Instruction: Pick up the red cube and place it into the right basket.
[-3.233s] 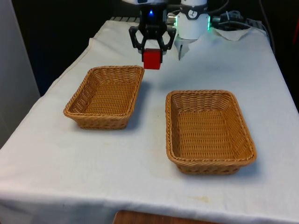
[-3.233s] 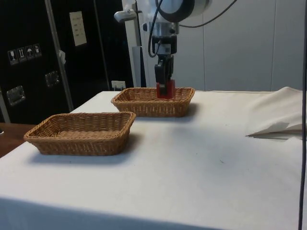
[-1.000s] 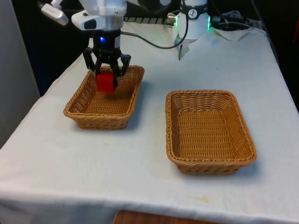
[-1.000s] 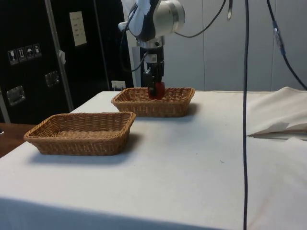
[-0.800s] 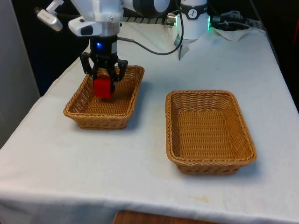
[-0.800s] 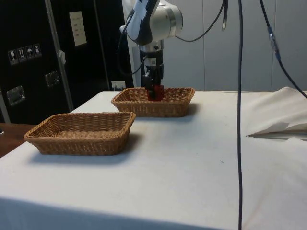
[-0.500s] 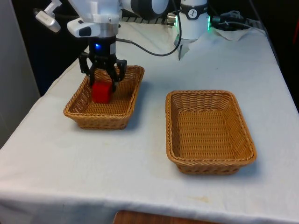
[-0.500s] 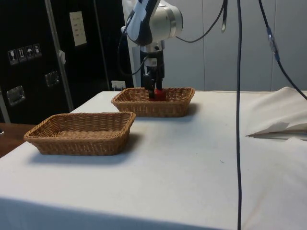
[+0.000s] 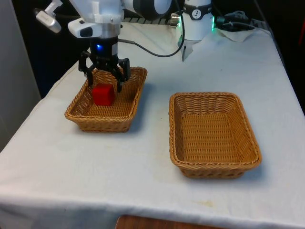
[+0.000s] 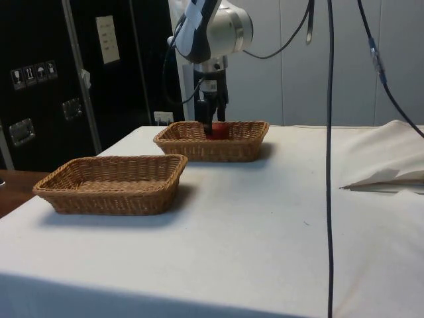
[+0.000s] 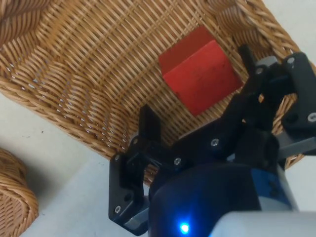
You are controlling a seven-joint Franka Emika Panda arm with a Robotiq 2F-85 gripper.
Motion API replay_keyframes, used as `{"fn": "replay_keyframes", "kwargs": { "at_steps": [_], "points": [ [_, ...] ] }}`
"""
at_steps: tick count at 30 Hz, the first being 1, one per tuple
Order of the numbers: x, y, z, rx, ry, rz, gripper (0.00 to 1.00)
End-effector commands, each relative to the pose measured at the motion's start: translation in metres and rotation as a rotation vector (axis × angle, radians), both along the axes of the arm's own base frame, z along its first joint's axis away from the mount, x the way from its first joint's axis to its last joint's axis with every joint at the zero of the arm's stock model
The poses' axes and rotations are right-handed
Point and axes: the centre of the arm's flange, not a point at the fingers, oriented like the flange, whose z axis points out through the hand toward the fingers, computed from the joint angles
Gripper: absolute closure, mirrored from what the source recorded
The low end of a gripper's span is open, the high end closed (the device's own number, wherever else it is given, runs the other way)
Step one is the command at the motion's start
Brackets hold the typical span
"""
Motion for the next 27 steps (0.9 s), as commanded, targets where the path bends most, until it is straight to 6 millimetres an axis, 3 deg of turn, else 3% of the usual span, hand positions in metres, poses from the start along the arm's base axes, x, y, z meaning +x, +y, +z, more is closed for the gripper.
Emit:
{"fn": "replay_keyframes", "kwargs": {
  "at_steps": [1,5,6,10,27],
  "points": [
    [-0.001,-0.002,0.01,0.005,-0.003,-0.001,0.0],
    [-0.003,-0.001,0.021,0.009,-0.007,-0.001,0.0],
    [-0.001,-0.002,0.016,0.012,-0.012,-0.002,0.0],
    [-0.008,0.004,0.037,0.018,-0.013,0.002,0.0],
    [-0.004,0.055,0.08,0.009,-0.035,0.046,0.0]
  ]
}}
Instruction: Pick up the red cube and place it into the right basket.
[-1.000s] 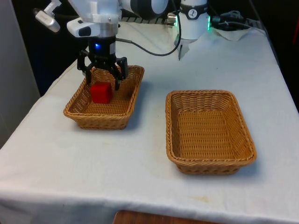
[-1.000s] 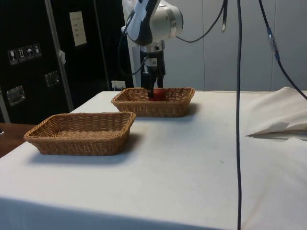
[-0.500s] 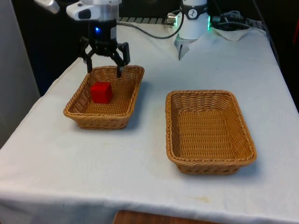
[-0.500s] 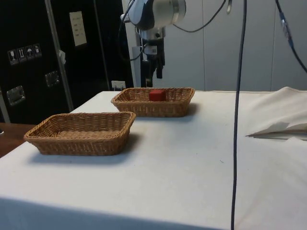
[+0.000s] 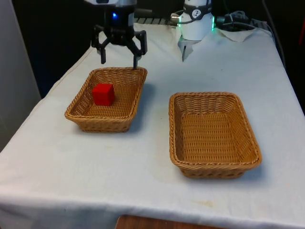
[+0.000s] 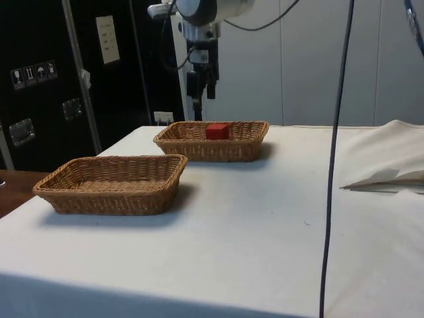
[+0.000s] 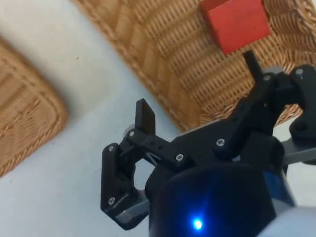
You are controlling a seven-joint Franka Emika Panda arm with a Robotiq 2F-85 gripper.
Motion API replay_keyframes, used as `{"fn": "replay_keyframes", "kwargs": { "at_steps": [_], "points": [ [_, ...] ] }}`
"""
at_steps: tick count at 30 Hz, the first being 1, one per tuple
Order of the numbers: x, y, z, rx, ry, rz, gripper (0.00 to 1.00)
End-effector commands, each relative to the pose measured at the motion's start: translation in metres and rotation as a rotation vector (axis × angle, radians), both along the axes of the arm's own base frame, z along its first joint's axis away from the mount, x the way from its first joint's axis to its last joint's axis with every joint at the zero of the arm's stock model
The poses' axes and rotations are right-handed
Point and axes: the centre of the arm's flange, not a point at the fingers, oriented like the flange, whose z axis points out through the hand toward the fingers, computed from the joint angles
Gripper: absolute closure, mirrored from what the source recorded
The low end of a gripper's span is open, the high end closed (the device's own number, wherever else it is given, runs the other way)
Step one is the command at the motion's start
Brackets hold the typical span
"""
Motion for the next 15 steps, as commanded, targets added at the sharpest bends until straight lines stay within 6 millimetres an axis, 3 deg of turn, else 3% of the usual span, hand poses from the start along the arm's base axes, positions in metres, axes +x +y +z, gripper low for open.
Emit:
{"fn": "replay_keyframes", "kwargs": {
  "at_steps": [1,15],
  "points": [
    [0.0,0.007,0.005,-0.009,0.002,0.006,0.0],
    [0.007,0.044,0.03,-0.001,-0.021,0.055,0.0]
  ]
}}
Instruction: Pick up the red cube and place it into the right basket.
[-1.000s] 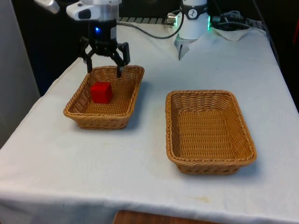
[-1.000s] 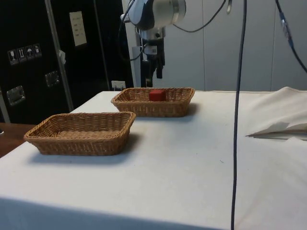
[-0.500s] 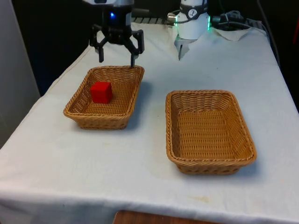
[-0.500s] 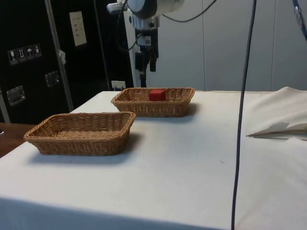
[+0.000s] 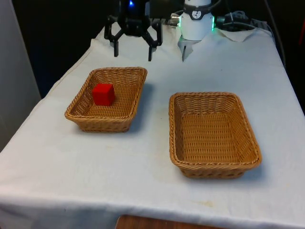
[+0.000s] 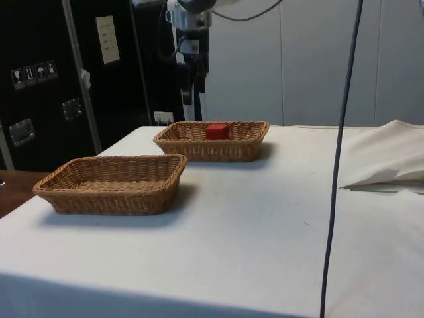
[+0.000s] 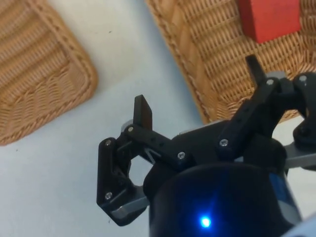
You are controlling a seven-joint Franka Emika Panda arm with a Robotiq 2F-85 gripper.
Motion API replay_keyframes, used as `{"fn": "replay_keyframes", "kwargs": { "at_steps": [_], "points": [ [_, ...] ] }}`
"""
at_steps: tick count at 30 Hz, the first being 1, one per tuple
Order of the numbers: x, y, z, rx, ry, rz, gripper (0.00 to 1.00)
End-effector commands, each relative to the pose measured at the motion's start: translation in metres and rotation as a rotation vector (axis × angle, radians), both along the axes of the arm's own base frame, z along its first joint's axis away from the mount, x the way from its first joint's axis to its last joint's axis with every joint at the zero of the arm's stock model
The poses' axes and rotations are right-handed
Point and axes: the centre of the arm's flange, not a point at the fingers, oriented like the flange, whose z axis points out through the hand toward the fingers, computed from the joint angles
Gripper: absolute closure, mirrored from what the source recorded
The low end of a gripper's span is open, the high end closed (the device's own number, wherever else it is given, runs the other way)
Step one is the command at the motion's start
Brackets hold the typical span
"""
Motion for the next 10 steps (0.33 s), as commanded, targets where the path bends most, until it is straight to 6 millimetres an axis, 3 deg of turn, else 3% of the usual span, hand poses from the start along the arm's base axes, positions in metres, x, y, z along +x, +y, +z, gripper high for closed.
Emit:
{"fn": "replay_keyframes", "kwargs": {
  "at_steps": [1,10],
  "points": [
    [0.0,0.005,0.003,-0.008,0.0,0.004,0.0],
    [0.004,0.029,0.012,0.008,-0.018,0.04,0.0]
  ]
}}
